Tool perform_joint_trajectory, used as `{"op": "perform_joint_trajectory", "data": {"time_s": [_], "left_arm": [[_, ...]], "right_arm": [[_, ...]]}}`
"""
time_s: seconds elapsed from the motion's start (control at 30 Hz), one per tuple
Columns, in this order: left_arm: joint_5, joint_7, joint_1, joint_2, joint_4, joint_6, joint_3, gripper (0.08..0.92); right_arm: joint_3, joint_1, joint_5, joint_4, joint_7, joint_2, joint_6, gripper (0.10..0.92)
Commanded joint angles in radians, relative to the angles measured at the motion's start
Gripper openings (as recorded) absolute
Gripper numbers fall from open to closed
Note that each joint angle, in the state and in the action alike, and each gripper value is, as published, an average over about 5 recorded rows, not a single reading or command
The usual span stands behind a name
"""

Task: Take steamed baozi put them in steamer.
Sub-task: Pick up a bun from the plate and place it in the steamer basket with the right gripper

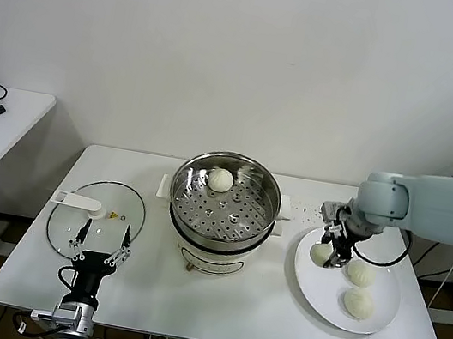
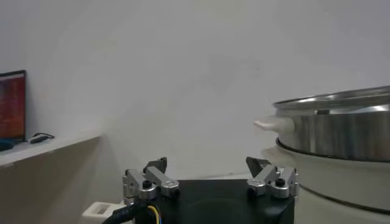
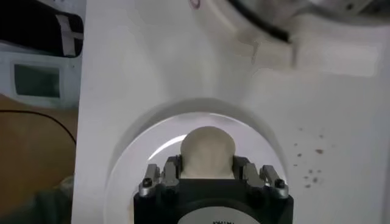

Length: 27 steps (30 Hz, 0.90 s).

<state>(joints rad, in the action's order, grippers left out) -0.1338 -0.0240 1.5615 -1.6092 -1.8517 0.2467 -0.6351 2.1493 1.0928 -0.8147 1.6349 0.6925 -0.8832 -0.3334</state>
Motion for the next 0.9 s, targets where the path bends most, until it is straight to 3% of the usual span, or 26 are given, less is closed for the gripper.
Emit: {"op": "perform_joint_trajectory", "data": {"time_s": [0.03, 0.33, 0.9], "left_arm": [[-0.001, -0.002, -0.002, 0.001, 0.001, -0.003, 0.007, 0.823], [0.000, -0.005, 0.002, 0.010, -0.008, -0.004, 0.009, 0.823], [0.013, -0.018, 0.002, 0.015, -0.026, -0.006, -0.038, 0.823]], "right_arm": [[0.035, 0.277, -0.153, 0.054, 0.051, -0.078, 0.012, 0.567], [-0.126, 0.212, -0.258, 0.023, 0.025, -0.195, -0.040, 0.568], [-0.332, -0.124, -0.274, -0.288, -0.024, -0.476, -0.089, 0.568]]}}
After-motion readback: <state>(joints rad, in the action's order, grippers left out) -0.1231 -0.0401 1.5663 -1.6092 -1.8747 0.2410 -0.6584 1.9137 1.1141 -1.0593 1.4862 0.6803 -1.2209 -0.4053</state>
